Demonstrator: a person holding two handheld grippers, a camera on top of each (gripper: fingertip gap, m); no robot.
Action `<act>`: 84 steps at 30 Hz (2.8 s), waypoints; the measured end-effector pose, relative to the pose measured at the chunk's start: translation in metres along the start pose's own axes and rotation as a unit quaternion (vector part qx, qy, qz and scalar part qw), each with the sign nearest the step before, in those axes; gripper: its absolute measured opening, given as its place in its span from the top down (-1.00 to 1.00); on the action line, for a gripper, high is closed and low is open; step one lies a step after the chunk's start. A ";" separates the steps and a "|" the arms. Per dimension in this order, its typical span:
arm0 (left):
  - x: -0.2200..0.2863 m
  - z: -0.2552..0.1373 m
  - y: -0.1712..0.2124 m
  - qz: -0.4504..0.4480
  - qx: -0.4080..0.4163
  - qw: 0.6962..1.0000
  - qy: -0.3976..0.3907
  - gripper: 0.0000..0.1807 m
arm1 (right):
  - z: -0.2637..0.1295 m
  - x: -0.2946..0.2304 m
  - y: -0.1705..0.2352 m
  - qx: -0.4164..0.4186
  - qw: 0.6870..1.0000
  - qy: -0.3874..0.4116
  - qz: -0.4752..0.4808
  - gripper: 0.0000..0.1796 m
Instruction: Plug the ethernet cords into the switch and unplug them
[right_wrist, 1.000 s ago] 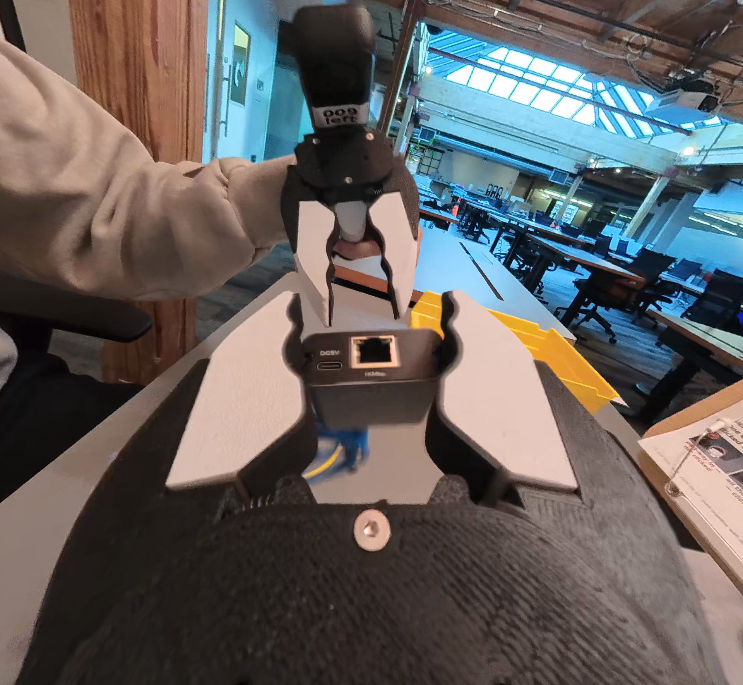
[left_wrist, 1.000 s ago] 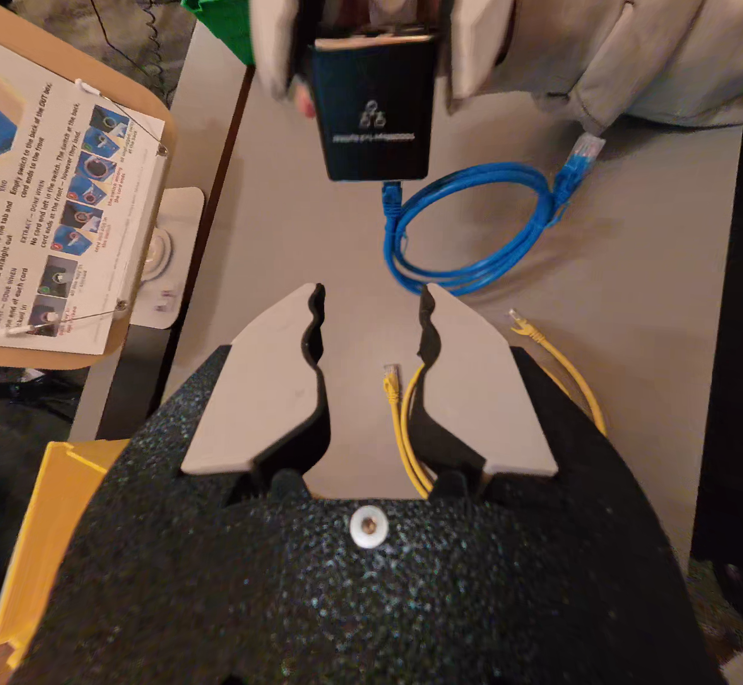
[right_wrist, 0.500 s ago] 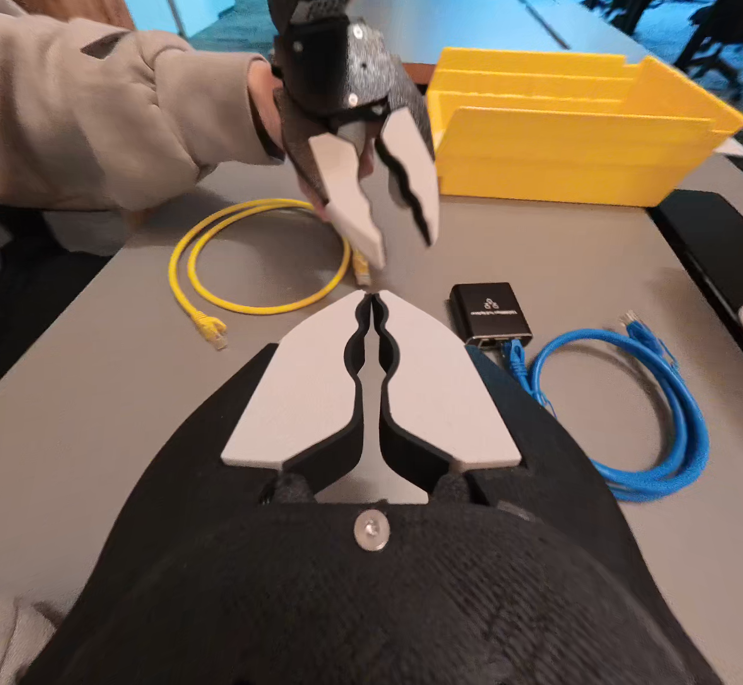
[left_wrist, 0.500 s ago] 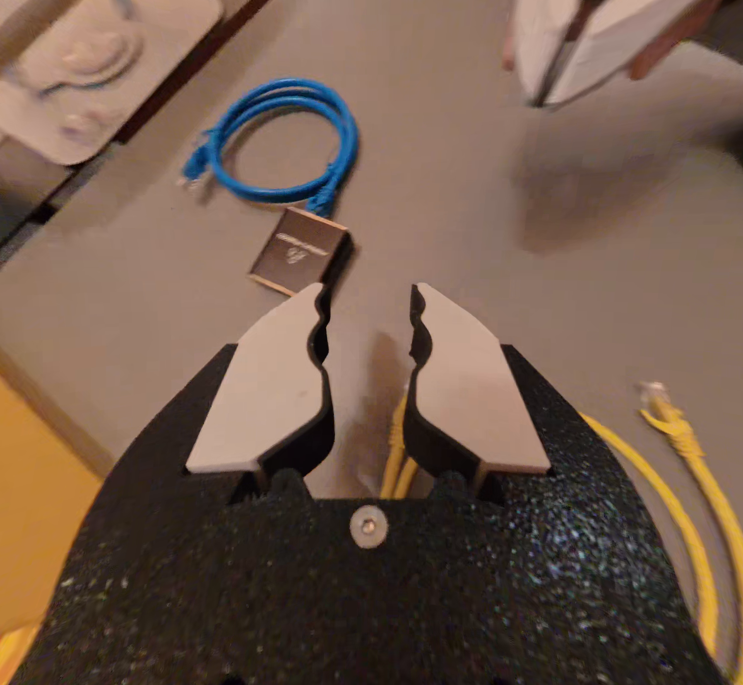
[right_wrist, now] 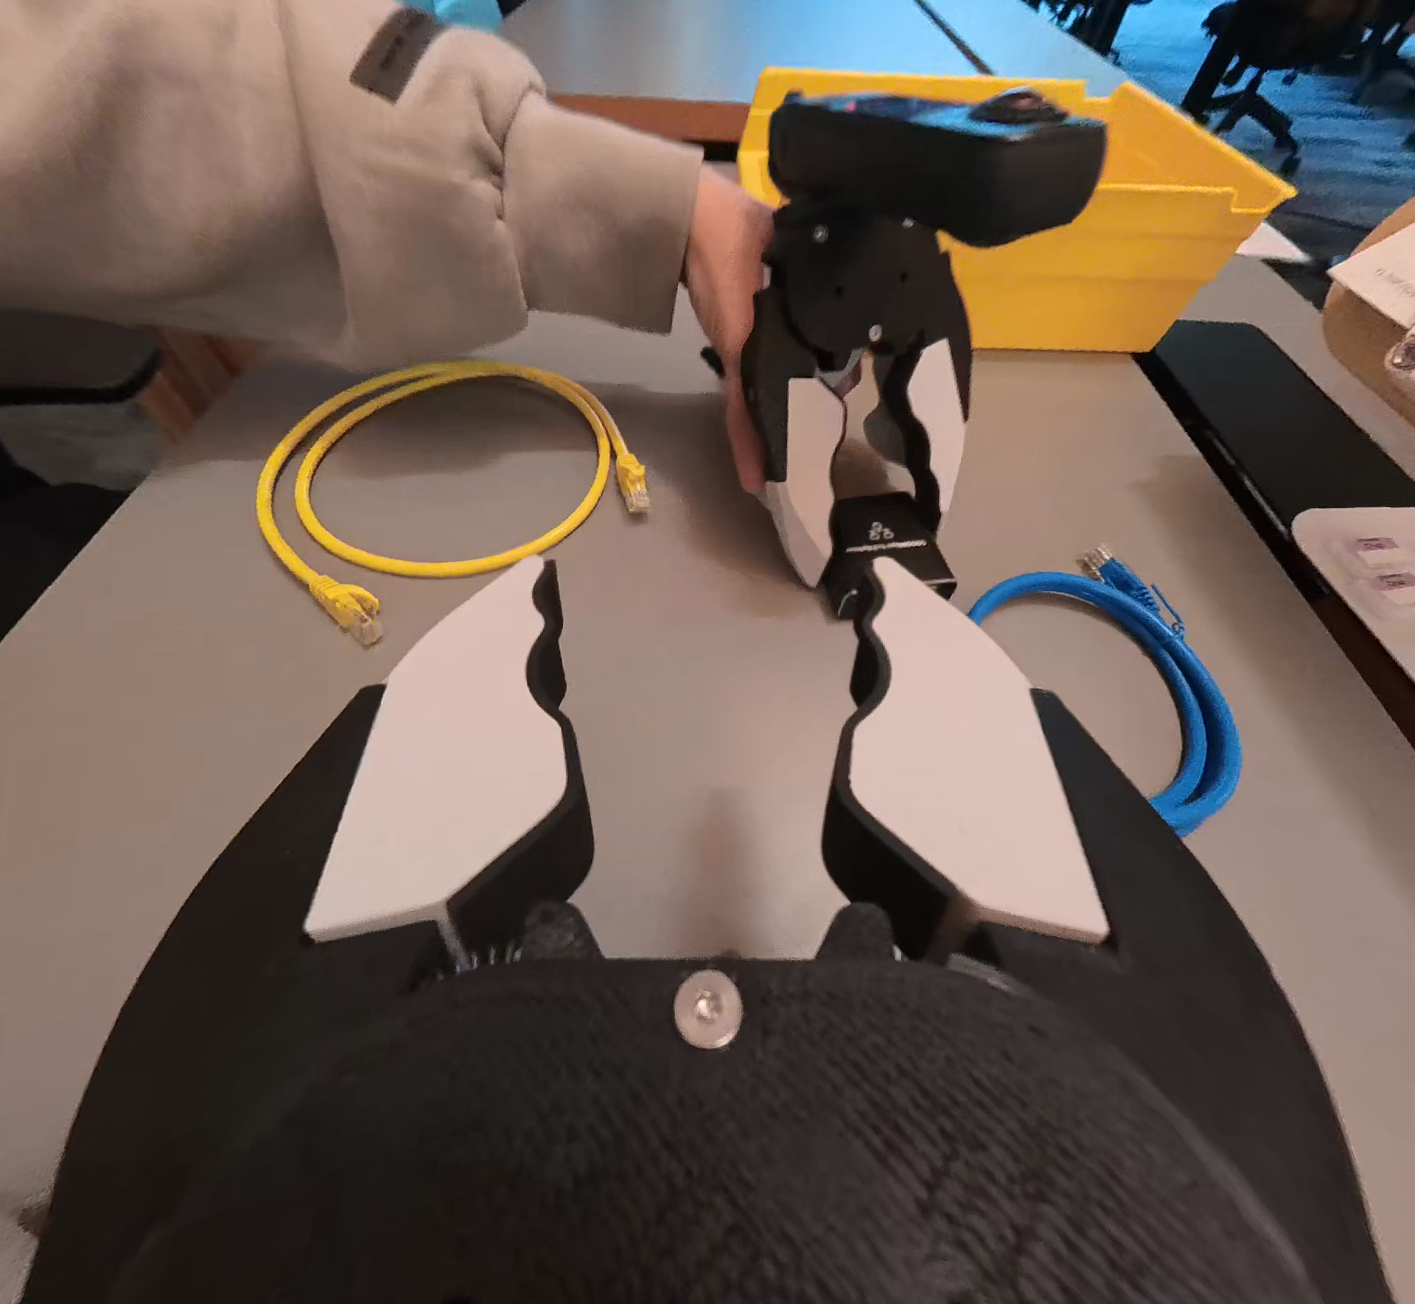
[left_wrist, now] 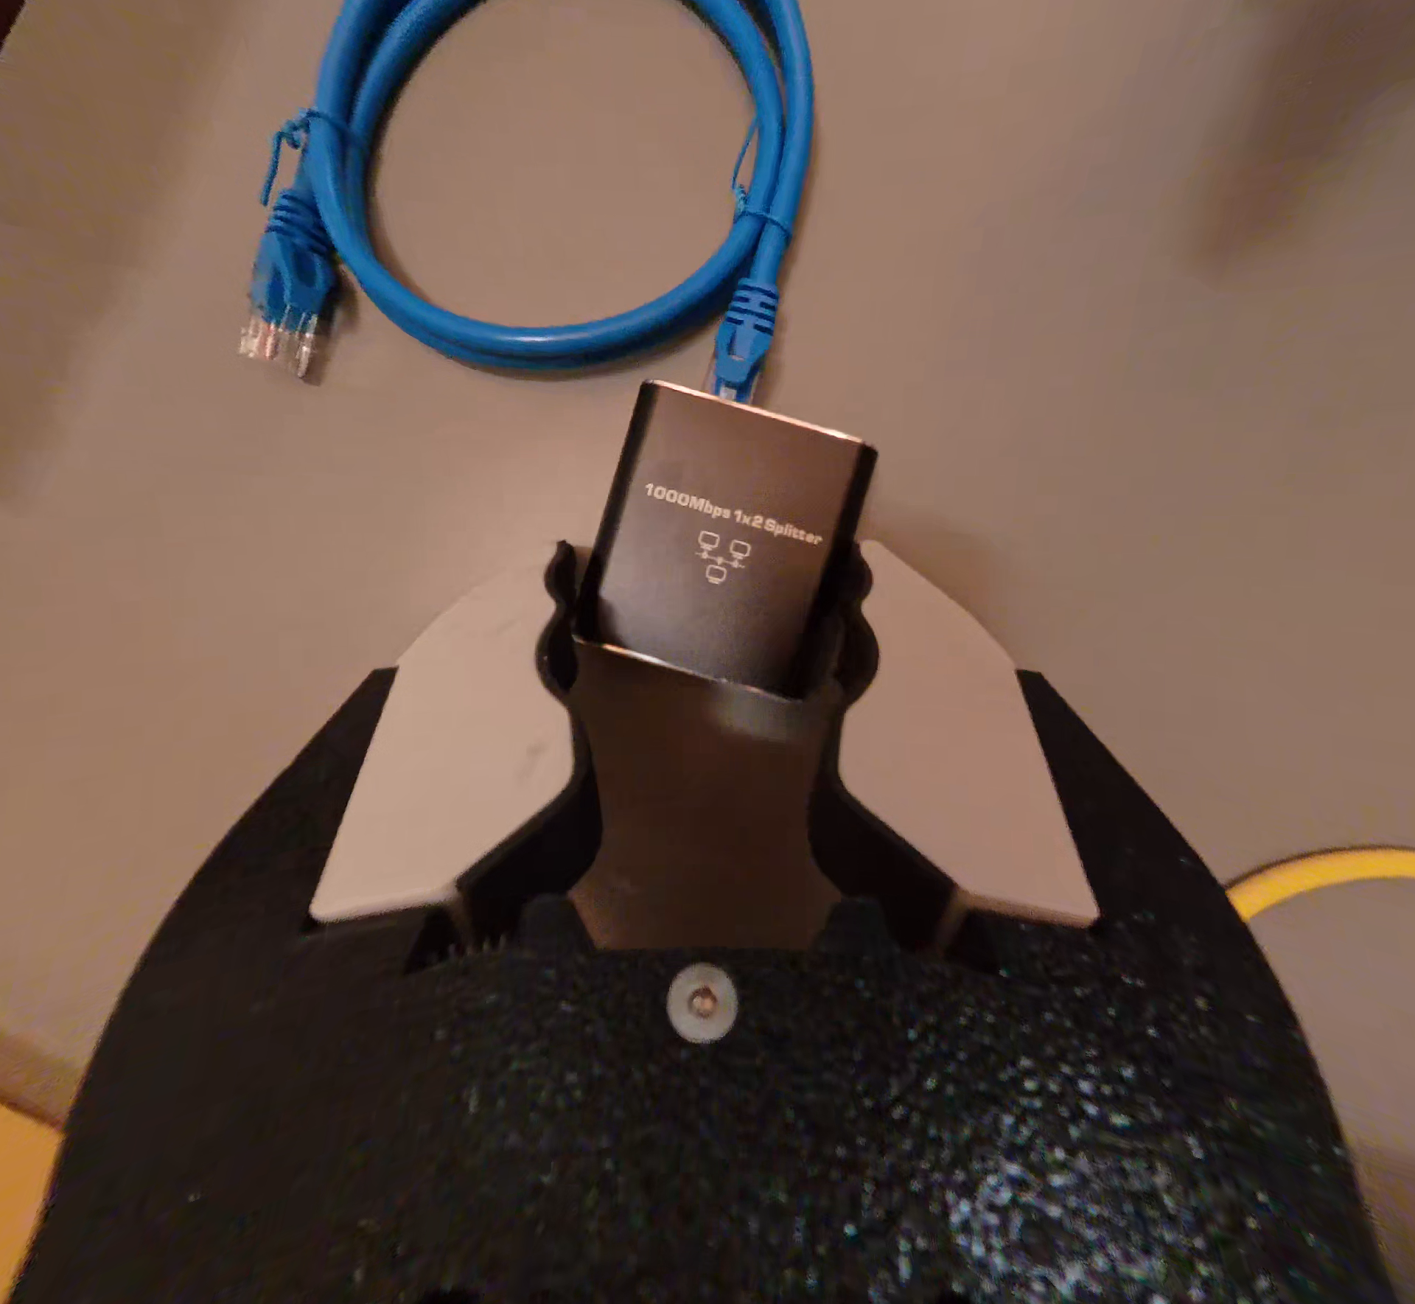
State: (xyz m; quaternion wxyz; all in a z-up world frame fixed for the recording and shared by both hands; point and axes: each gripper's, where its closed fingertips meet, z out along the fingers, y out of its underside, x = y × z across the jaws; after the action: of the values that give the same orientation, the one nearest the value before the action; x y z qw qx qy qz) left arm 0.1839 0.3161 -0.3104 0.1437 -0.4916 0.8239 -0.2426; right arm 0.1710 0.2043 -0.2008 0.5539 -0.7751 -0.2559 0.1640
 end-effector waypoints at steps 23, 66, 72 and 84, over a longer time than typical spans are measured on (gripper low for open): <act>-0.007 -0.071 -0.011 -0.016 0.100 0.988 -0.118 0.75 | 0.014 -0.015 -0.020 0.071 0.994 -0.059 0.051 0.32; 0.169 -0.047 0.002 0.054 -0.016 0.998 0.021 0.61 | -0.012 -0.035 0.074 -0.177 0.977 -0.104 0.049 0.53; 0.162 -0.026 0.025 -0.066 -0.039 0.997 -0.029 0.73 | -0.012 -0.100 0.107 -0.286 0.937 -0.167 0.114 0.72; 0.130 -0.024 -0.075 -0.087 0.165 0.982 -0.009 0.72 | 0.025 -0.196 0.069 -0.206 0.963 -0.127 0.121 0.81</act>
State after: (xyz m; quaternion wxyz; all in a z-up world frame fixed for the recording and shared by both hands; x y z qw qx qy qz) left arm 0.1667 0.1780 -0.2496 0.2083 -0.5328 0.7255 -0.3827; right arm 0.0122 0.0928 -0.2798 0.3214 -0.8704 -0.2564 0.2707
